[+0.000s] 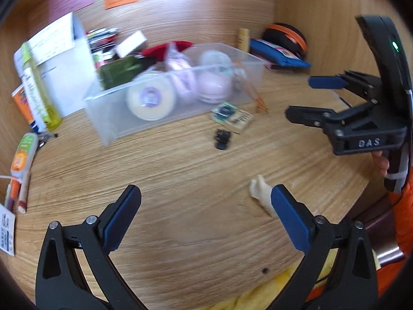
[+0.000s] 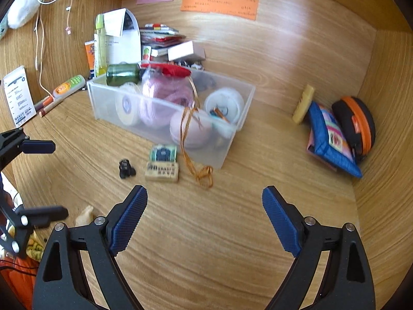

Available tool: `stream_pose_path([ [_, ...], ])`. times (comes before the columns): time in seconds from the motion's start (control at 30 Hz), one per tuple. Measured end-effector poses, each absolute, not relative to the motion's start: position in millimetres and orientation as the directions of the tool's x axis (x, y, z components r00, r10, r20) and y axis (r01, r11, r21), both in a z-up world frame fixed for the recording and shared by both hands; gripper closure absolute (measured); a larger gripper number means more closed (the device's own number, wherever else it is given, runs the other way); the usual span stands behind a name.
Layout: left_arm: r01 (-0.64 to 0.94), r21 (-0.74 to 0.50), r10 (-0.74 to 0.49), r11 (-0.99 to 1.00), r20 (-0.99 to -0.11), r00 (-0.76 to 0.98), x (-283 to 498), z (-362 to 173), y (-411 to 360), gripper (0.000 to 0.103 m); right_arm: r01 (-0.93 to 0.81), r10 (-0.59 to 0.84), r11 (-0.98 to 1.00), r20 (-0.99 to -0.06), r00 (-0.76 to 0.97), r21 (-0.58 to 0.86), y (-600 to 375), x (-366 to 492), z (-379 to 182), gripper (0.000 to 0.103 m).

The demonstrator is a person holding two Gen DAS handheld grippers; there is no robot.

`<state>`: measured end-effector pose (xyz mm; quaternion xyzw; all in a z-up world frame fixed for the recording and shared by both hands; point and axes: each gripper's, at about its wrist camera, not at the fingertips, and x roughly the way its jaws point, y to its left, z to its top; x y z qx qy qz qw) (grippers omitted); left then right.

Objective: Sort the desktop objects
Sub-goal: 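Withdraw both open tools from the box back toward the remaining items, then grasp the white seashell with the left tool while the right grasps the eraser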

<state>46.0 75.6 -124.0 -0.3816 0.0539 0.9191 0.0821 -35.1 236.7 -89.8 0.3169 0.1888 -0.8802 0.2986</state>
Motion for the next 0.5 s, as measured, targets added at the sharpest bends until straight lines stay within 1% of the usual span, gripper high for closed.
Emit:
stream_pose_path([
  [0.13,-0.226,0.034,0.128,-0.974,-0.737,-0.664,40.5,-134.5,93.8,0.001,0.647,-0.404,-0.753,-0.692,-0.598,-0.120,240.3,-35.8,-96.2,0.014],
  [0.27,-0.229,0.036,0.130,-0.973,-0.730,-0.671,39.7,-140.9,100.2,0.002,0.666,-0.416,-0.740,-0.715,-0.562,-0.093,236.5,-36.7,-100.1,0.014],
  [0.3,-0.230,0.033,0.134,-0.973,-0.731,-0.669,39.5,-142.1,100.2,0.008,0.674,-0.419,-0.733,-0.721,-0.551,-0.090,234.0,-36.3,-101.4,0.014],
  [0.33,-0.234,0.011,0.152,-0.972,-0.730,-0.666,39.4,-142.3,98.6,0.016,0.687,-0.425,-0.722,-0.729,-0.537,-0.086,231.3,-35.9,-102.8,0.014],
  [0.37,-0.235,-0.009,0.167,-0.972,-0.730,-0.663,39.0,-141.6,96.4,0.018,0.701,-0.432,-0.709,-0.735,-0.523,-0.082,228.1,-35.2,-104.1,0.014],
  [0.4,-0.227,-0.006,0.160,-0.974,-0.726,-0.668,39.1,-140.6,95.0,0.029,0.711,-0.439,-0.699,-0.737,-0.514,-0.079,225.1,-34.4,-105.3,0.014],
  [0.43,-0.225,-0.001,0.157,-0.974,-0.723,-0.673,39.3,-139.8,93.8,0.037,0.717,-0.442,-0.692,-0.738,-0.510,-0.081,221.8,-33.6,-105.8,0.014],
  [0.5,-0.222,-0.013,0.163,-0.975,-0.719,-0.676,40.0,-139.0,89.0,0.044,0.732,-0.450,-0.677,-0.742,-0.497,-0.080,215.0,-32.8,-108.4,0.014],
])
